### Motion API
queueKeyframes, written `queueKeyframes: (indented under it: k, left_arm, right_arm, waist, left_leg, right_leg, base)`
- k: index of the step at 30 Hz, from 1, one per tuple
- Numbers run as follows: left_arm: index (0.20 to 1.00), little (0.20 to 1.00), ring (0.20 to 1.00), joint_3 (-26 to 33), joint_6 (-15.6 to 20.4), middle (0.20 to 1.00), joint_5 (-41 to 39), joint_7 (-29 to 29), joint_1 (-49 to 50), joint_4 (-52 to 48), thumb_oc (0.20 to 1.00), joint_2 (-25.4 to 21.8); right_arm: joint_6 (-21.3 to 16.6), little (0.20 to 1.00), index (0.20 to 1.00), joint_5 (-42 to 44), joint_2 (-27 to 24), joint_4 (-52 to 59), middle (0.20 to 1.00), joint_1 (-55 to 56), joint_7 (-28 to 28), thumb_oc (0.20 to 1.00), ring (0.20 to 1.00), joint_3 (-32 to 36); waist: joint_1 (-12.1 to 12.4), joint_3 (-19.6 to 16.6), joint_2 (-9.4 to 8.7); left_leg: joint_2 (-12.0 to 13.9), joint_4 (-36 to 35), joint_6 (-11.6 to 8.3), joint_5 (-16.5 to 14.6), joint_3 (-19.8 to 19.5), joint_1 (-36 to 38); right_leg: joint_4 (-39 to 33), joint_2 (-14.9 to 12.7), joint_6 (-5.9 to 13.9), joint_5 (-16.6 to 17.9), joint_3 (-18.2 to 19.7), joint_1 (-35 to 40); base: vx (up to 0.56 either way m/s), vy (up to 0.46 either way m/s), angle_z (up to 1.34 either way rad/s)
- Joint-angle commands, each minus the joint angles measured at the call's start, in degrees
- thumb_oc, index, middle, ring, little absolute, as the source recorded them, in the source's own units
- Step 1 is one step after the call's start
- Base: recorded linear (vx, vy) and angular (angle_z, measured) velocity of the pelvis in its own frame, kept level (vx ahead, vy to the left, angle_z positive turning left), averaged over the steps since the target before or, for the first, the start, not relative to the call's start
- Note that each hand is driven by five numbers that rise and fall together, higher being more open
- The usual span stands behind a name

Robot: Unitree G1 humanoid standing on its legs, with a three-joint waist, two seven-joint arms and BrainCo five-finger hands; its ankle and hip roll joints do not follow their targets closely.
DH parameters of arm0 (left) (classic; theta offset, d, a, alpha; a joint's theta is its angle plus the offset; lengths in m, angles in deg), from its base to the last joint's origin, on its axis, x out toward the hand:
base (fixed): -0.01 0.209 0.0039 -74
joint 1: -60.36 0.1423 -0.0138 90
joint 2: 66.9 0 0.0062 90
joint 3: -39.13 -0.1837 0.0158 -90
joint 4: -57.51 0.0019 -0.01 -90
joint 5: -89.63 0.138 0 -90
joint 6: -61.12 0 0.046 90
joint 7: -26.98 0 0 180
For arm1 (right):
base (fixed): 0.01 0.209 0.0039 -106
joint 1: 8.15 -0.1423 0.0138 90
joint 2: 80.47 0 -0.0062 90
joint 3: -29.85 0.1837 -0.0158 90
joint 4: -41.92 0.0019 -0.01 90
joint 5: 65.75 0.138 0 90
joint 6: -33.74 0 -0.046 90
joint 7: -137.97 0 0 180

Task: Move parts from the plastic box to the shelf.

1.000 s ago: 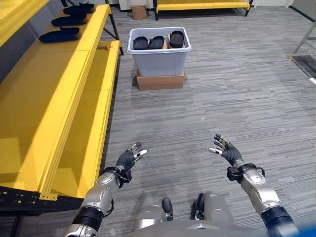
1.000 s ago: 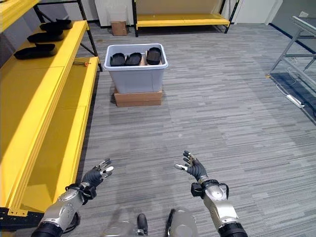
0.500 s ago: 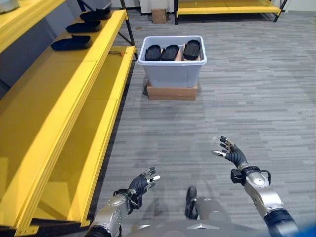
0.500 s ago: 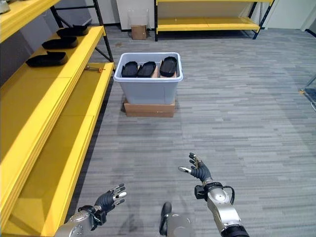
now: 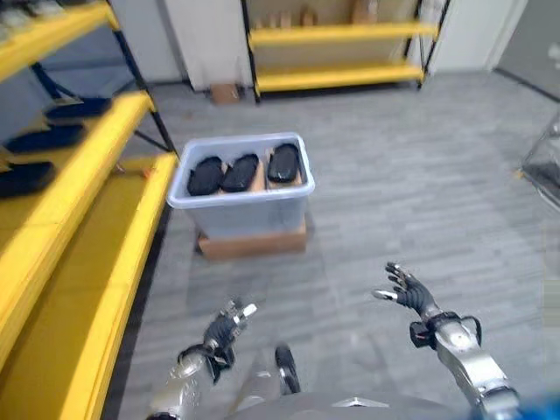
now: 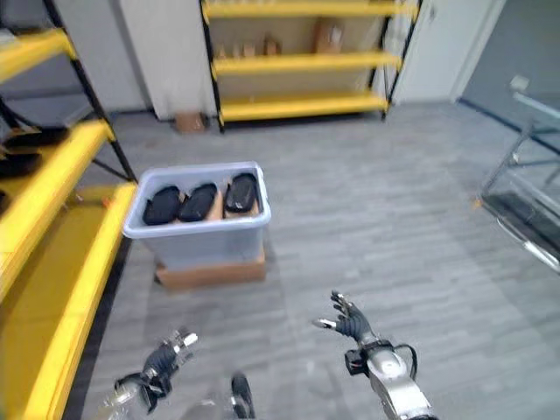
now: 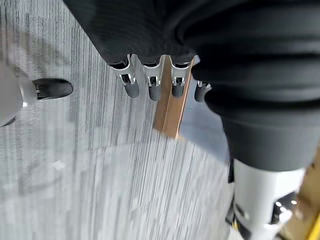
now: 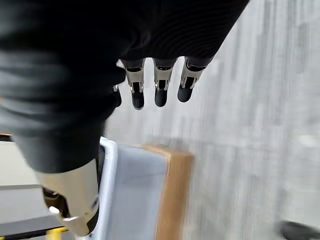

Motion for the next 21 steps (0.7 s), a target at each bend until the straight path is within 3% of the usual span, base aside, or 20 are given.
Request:
queueKeyframes:
  k: [1,6,9,12,14,15,17,18,21]
  left_arm:
    - [1.0,1.0,1.0,-1.7,4.0,1.0,0.0,-1.6,-0.2,-3.7,1.0,1.3]
    - [1.0,1.0,1.0,-1.9,3.7,1.0,1.9,-1.7,-1.1,-2.6,1.0,0.2]
    - [1.0,1.0,1.0,-1.9,3.1,1.0,2.6,-2.5,-1.9,-2.3,1.0,-0.7]
    - [1.0,1.0,1.0,-2.1,2.1,1.0,3.6,-4.5,-3.1,-2.1,1.0,-1.3]
    - [1.0,1.0,1.0,-2.2,1.5,1.0,6.2,-5.0,-3.6,-1.2,1.0,-1.7]
    - [1.0,1.0,1.0,-2.3,1.9,1.0,5.6,-5.2,-3.4,-0.7,1.0,-1.6]
    - [1.0,1.0,1.0,-2.3,2.3,1.0,4.5,-6.3,-2.9,-0.7,1.0,-1.3]
    - [1.0,1.0,1.0,-2.3,2.3,1.0,3.5,-7.2,-2.6,-0.7,1.0,-1.2]
    - [1.0,1.0,1.0,-1.7,2.4,1.0,3.8,-7.4,-3.2,-0.3,1.0,-1.0]
  right_arm:
    - [-3.6,1.0,1.0,-0.3,-5.7,6.8,1.0,-3.7,-3.8,1.0,1.0,4.0]
    - [-3.5,1.0,1.0,-0.2,-5.7,8.6,1.0,-2.6,-5.5,1.0,1.0,4.0]
    - [-2.7,1.0,1.0,1.6,-4.4,9.0,1.0,-2.6,-4.4,1.0,1.0,3.9]
    - [-2.4,1.0,1.0,0.3,-2.6,9.8,1.0,-2.4,-2.5,1.0,1.0,3.9]
    - [-2.2,1.0,1.0,0.8,-1.0,9.5,1.0,-2.3,0.0,1.0,1.0,3.6]
    - [-3.0,1.0,1.0,-0.4,-0.4,9.1,1.0,-2.3,0.4,1.0,1.0,3.1]
    - [-3.2,1.0,1.0,-1.0,-0.2,8.8,1.0,-2.9,0.7,1.0,1.0,2.3]
    - [-2.9,1.0,1.0,-0.6,-0.3,8.4,1.0,-3.5,1.3,1.0,1.0,1.8]
    - [-2.9,1.0,1.0,-0.4,-0.3,8.0,1.0,-4.2,1.4,1.0,1.0,1.9]
  waist:
    - [0.5,4.5,4.59]
    - [0.5,3.6,4.58]
    - [0.9,2.6,3.92]
    - [1.0,1.7,3.31]
    - [1.6,1.2,3.24]
    - [1.8,1.3,3.71]
    - [1.4,1.6,4.16]
    - [0.8,2.1,4.32]
    - [0.2,2.7,4.69]
  left_leg:
    - [12.2,-16.3,-12.47,2.0,-1.1,11.0]
    - [9.7,-11.6,-10.97,-0.5,0.8,11.5]
    - [6.5,-11.7,-8.75,-2.2,1.1,13.2]
    - [2.3,-13.6,-5.57,-4.2,2.4,15.9]
    - [-0.8,-16.6,-3.41,-5.2,2.1,19.4]
    - [-1.4,-18.0,-2.66,-5.6,1.8,21.3]
    - [-1.6,-19.2,-2.28,-6.2,1.9,23.2]
    - [-1.7,-19.9,-2.34,-6.4,1.9,24.6]
    - [-0.7,-20.6,-3.09,-7.0,2.1,26.4]
  right_leg:
    - [-7.9,-1.8,-0.27,13.7,-4.1,-0.7]
    - [-4.8,-4.3,1.29,10.8,-5.5,1.5]
    - [-1.5,-5.5,2.45,12.3,-6.5,1.0]
    - [8.1,-7.6,4.98,19.1,-8.0,-1.5]
    - [20.1,-10.9,6.55,26.0,-9.8,-5.0]
    - [24.9,-12.0,6.43,27.2,-10.2,-7.3]
    - [25.8,-10.0,6.29,27.3,-10.1,-10.9]
    - [23.3,-7.5,5.91,25.7,-10.9,-13.2]
    - [17.5,-5.5,5.33,24.5,-13.4,-16.4]
  base:
    - [0.4,0.492,-0.62]
    - [0.28,0.316,-0.05]
    - [0.24,0.304,0.21]
    - [0.22,0.349,0.1]
    - [0.27,0.43,0.3]
    - [0.16,0.273,0.28]
    - [0.1,0.15,0.07]
    - [0.08,0.076,-0.18]
    - [0.03,-0.001,-0.02]
